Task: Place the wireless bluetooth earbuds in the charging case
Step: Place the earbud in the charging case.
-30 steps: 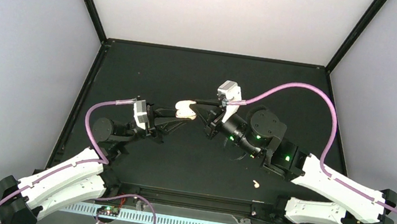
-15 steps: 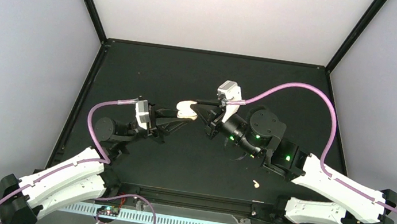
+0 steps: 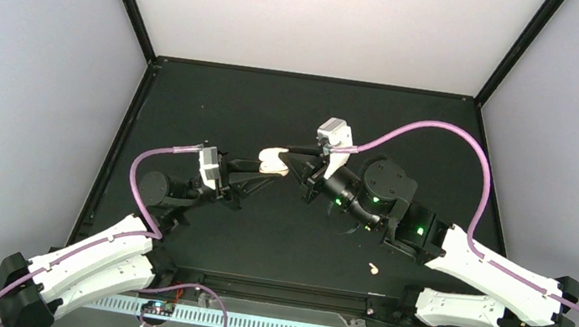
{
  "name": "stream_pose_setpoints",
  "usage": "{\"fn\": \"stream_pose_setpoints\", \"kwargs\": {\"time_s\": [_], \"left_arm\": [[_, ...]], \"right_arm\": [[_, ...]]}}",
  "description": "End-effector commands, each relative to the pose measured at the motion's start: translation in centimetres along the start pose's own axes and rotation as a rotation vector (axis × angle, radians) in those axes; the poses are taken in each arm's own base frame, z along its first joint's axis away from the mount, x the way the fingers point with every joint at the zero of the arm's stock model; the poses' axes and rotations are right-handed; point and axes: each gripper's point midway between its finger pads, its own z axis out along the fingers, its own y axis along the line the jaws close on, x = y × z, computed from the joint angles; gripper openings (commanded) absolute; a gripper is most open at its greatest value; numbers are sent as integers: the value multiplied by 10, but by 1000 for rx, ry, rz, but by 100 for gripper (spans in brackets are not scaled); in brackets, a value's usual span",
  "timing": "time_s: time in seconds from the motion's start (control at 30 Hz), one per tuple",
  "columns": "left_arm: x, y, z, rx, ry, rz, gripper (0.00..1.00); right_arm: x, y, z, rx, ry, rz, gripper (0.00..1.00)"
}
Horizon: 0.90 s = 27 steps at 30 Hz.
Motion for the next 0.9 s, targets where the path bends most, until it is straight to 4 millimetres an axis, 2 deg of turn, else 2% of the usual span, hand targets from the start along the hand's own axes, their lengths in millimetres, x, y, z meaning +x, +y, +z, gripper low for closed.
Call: {"fn": "stream_pose_setpoints", "kwargs": {"time_s": [0.0, 0.53, 0.87], "left_arm": [[-23, -13, 3, 52, -74, 47, 2], [-20, -12, 3, 49, -68, 47, 2], [-18, -12, 3, 49, -64, 45, 2]], "right_arm": [[11, 3, 1, -9, 42, -3, 17], [6, 2, -3, -8, 25, 5, 24], [-12, 3, -14, -21, -19, 34, 53]]}}
